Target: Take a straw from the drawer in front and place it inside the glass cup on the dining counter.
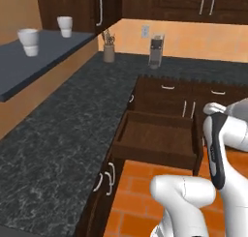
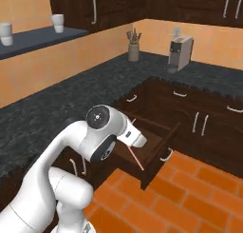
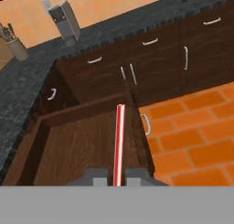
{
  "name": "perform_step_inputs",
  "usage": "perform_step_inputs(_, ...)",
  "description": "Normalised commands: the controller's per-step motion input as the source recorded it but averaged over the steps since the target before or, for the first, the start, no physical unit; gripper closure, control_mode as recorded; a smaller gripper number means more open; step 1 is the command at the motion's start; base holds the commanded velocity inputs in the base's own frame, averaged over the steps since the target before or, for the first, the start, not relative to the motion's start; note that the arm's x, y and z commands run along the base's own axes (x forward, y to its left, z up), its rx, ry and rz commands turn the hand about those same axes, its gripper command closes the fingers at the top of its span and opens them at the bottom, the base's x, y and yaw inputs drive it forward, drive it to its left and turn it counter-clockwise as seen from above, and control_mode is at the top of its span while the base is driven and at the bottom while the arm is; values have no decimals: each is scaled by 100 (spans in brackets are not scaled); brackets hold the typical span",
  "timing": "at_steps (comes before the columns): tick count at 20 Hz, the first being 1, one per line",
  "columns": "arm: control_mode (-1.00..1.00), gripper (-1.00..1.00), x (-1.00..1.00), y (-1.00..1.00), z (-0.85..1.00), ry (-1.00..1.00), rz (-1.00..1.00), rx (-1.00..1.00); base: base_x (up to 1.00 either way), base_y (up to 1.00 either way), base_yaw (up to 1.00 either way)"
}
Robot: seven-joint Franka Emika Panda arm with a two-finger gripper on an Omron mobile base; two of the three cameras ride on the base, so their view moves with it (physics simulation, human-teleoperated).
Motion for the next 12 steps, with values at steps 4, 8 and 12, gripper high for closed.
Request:
perform_step_inputs(4, 100, 100, 0, 0, 0, 0, 0, 0, -54, -16, -67)
perform_step_inputs(8, 100, 100, 0, 0, 0, 0, 0, 0, -49, -16, -68)
perform_step_inputs(12, 100, 100, 0, 0, 0, 0, 0, 0, -40, -18, -67)
